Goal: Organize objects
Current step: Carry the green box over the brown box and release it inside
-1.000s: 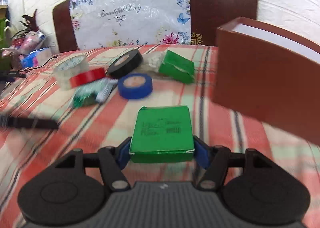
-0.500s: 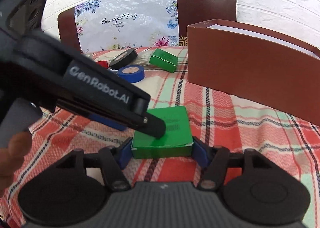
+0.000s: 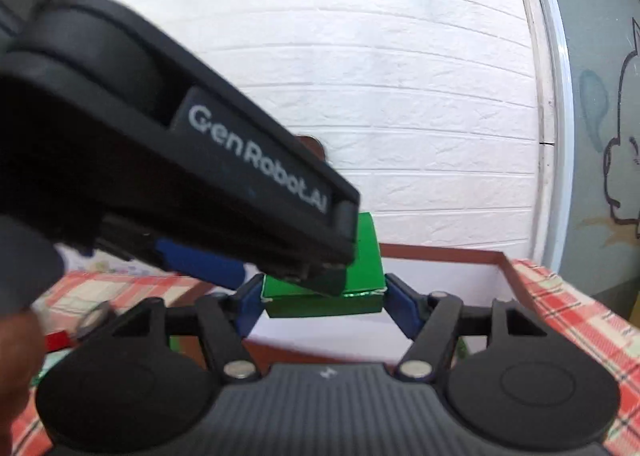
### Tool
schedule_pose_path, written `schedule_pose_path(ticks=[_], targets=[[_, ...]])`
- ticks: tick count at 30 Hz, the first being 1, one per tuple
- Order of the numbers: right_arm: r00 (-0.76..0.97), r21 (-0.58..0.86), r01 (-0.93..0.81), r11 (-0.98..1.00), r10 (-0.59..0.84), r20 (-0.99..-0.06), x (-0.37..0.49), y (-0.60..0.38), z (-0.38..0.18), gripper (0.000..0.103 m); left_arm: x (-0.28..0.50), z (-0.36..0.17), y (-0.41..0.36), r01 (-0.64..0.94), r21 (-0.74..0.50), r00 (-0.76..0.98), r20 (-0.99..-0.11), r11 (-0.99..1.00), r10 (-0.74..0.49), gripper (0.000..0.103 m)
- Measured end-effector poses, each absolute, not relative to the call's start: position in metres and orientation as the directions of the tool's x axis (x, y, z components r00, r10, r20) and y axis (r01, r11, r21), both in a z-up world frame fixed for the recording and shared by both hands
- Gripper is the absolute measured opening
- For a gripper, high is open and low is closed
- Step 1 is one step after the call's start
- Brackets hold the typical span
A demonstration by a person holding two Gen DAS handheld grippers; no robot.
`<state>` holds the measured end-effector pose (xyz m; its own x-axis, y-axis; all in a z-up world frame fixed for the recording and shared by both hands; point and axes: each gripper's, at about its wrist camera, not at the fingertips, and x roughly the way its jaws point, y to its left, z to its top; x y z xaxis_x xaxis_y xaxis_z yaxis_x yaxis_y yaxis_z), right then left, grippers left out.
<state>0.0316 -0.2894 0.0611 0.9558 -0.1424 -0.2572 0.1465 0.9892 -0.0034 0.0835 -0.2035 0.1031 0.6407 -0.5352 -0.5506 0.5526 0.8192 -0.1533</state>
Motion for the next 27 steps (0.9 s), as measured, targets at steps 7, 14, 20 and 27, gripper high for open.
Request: schedule_pose_path(ticks=[7, 14, 20, 27], targets=[[0.944, 0.078, 0.182, 0.980, -0.152, -0.293, 0.022, -0.313, 0.036, 0.083, 0.067, 0.076, -0.139, 0.507, -0.152, 0.663, -0.561, 0.849, -0.496, 0.060], [0.928, 0.124, 0.024, 0.992, 0.024, -0.372, -0.005, -0.273, 0.002, 0.086, 0.054, 0.015, -0.049, 0.358, -0.028, 0.706, -0.647, 0.933, -0.290, 0.060], [0.833, 0.114, -0.179, 0.977, 0.212, -0.512, 0.023, -0.202, -0.009, 0.072, 0.043, -0.020, 0.063, 0.109, -0.047, 0.770, -0.627, 0.993, -0.114, 0.063], [0.804, -0.058, -0.309, 0.949, 0.228, -0.548, 0.094, -0.113, -0.016, 0.072, 0.040, -0.026, 0.065, 0.142, -0.005, 0.814, -0.569, 0.990, -0.119, 0.077]])
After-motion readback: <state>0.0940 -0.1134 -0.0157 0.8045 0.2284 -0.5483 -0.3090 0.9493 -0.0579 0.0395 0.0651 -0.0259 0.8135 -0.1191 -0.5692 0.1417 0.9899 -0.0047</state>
